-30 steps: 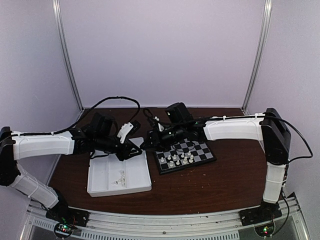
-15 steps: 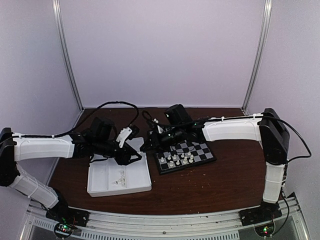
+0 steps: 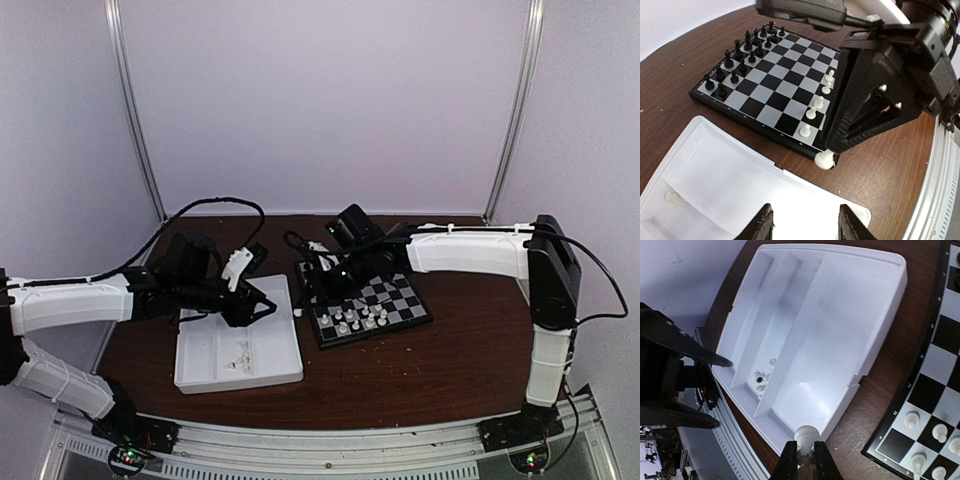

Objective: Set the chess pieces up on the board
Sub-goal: Place the chess piece on the chessboard.

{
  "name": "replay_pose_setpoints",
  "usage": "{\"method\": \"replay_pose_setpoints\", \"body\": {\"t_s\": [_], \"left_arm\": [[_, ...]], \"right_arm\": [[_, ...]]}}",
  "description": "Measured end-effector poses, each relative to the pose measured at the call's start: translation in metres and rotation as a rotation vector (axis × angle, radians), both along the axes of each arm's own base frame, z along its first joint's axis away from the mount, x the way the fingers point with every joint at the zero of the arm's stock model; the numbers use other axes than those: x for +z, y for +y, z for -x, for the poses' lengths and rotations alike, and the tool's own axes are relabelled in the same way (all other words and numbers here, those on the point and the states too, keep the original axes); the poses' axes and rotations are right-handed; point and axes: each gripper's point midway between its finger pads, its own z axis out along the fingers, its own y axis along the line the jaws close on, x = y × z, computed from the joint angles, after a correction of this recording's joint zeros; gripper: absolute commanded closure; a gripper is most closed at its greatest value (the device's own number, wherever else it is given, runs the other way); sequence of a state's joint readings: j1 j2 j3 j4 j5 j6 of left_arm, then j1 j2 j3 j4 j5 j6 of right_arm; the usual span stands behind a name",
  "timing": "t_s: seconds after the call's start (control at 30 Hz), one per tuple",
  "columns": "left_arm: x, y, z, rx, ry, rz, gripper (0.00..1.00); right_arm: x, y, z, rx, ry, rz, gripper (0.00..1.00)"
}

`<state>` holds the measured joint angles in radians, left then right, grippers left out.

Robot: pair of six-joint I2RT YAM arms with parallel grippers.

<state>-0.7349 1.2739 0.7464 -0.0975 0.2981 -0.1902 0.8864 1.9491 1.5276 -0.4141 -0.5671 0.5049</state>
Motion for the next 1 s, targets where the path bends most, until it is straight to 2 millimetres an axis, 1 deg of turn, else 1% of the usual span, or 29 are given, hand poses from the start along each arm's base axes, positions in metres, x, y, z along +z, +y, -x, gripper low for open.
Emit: {"method": "replay_pose_setpoints", "body": {"t_s": [0.07, 0.17, 0.37, 0.7, 0.83, 1.0], "left_arm": [[0.003, 0.007, -0.001, 0.031, -0.02, -0.001, 0.53], [0.005, 0.017, -0.001, 0.08, -0.041, 0.0, 0.53], [0.007, 0.029, -0.01, 0.168, -0.067, -0.011, 0.53], [0.005, 0.036, -0.019, 0.23, -0.079, -0.032, 0.53], [0.003, 0.037, -0.019, 0.237, -0.075, -0.039, 0.54], [0.002, 0.039, -0.021, 0.25, -0.08, -0.046, 0.54]], "right_arm": [[-0.008, -0.012, 0.0, 0.003, -0.03, 0.07, 0.91], [-0.013, -0.028, 0.0, 0.01, -0.073, 0.149, 0.91], [-0.018, -0.045, 0.0, 0.028, -0.138, 0.249, 0.91], [-0.028, -0.052, 0.012, 0.08, -0.218, 0.362, 0.91], [-0.03, -0.052, 0.014, 0.09, -0.249, 0.391, 0.9], [-0.036, -0.051, 0.011, 0.099, -0.285, 0.429, 0.9]]}}
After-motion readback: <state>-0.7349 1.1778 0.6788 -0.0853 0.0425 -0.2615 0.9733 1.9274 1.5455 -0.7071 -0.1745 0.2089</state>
